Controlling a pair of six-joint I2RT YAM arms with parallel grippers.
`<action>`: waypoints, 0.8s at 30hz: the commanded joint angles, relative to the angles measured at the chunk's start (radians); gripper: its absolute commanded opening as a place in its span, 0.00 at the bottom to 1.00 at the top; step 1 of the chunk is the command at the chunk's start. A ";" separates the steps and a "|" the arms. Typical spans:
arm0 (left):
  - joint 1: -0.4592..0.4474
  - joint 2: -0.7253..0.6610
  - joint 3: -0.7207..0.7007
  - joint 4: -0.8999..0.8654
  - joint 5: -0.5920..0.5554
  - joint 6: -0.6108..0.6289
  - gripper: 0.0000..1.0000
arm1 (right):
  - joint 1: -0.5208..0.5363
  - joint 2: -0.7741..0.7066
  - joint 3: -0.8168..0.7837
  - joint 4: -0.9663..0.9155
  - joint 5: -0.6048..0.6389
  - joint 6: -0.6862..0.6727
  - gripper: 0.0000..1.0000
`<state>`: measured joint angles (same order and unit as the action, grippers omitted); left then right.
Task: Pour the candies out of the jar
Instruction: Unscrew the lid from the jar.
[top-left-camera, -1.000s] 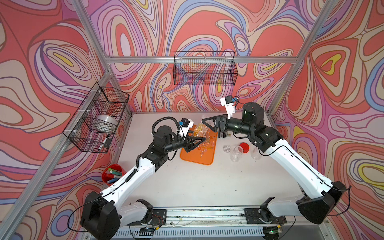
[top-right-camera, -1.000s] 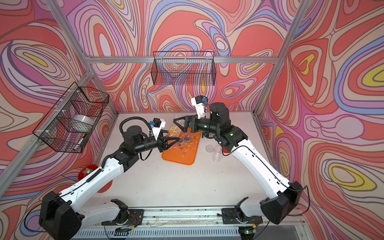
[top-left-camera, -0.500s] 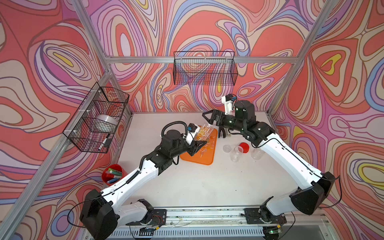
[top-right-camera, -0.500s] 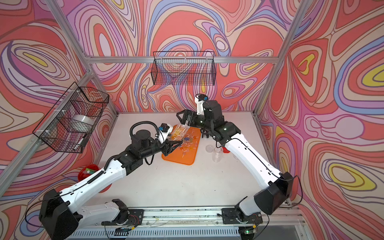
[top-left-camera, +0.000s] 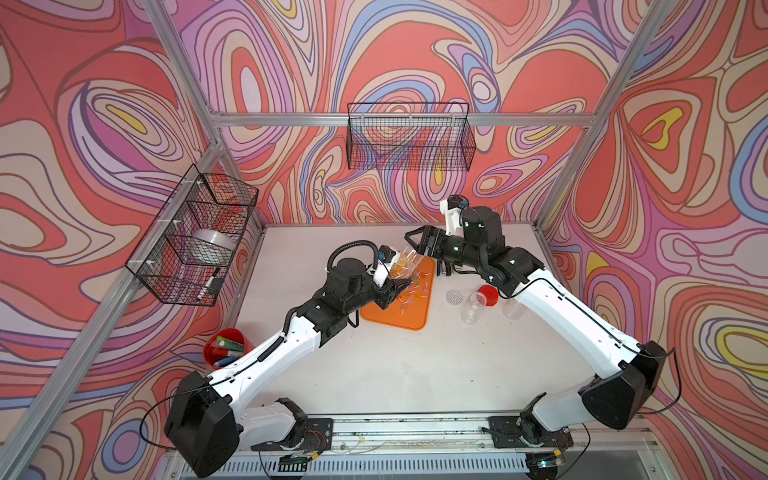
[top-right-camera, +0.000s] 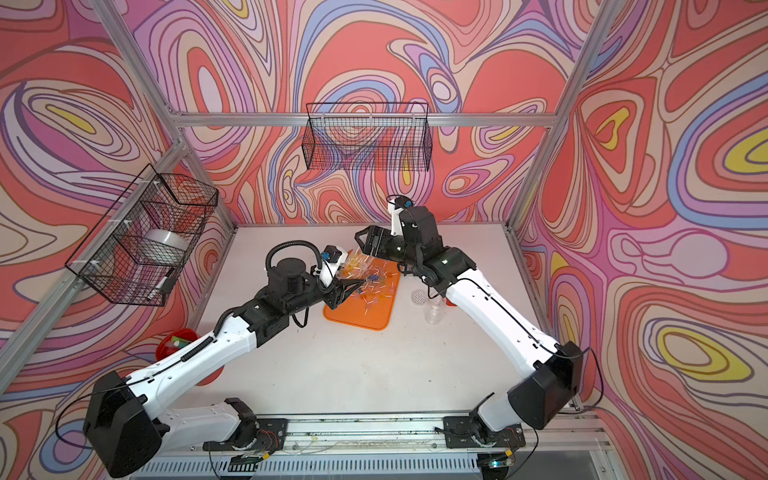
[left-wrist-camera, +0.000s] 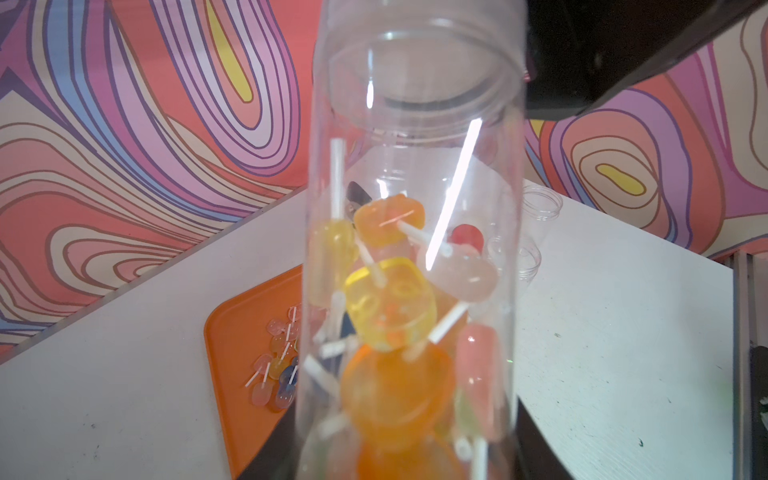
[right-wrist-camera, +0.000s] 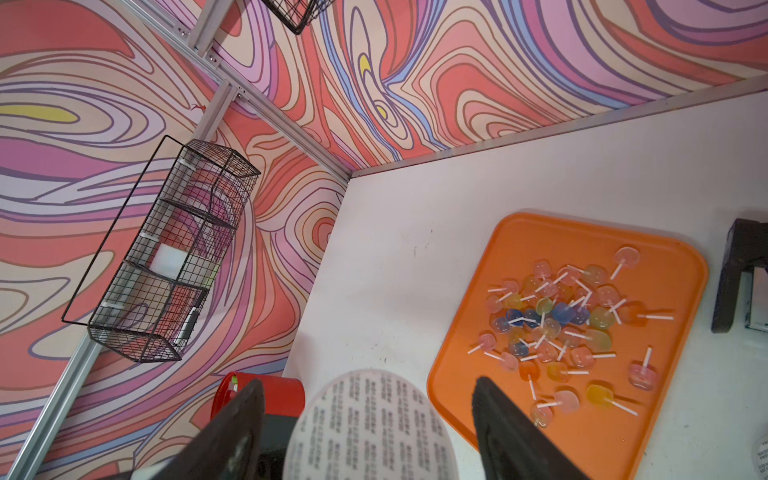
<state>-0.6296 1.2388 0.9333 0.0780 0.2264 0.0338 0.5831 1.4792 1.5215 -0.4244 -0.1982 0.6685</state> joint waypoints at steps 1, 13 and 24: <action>-0.005 -0.004 0.041 0.017 -0.007 0.016 0.00 | 0.007 -0.001 -0.005 0.012 0.010 -0.002 0.70; 0.010 -0.019 0.047 0.033 0.103 -0.015 0.00 | 0.005 -0.016 0.009 -0.014 -0.081 -0.141 0.44; 0.123 -0.045 0.034 0.184 0.595 -0.196 0.00 | -0.028 -0.130 -0.048 0.075 -0.596 -0.294 0.39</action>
<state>-0.5110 1.2076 0.9398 0.1467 0.6788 -0.0933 0.5350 1.3888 1.4982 -0.3592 -0.5159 0.4133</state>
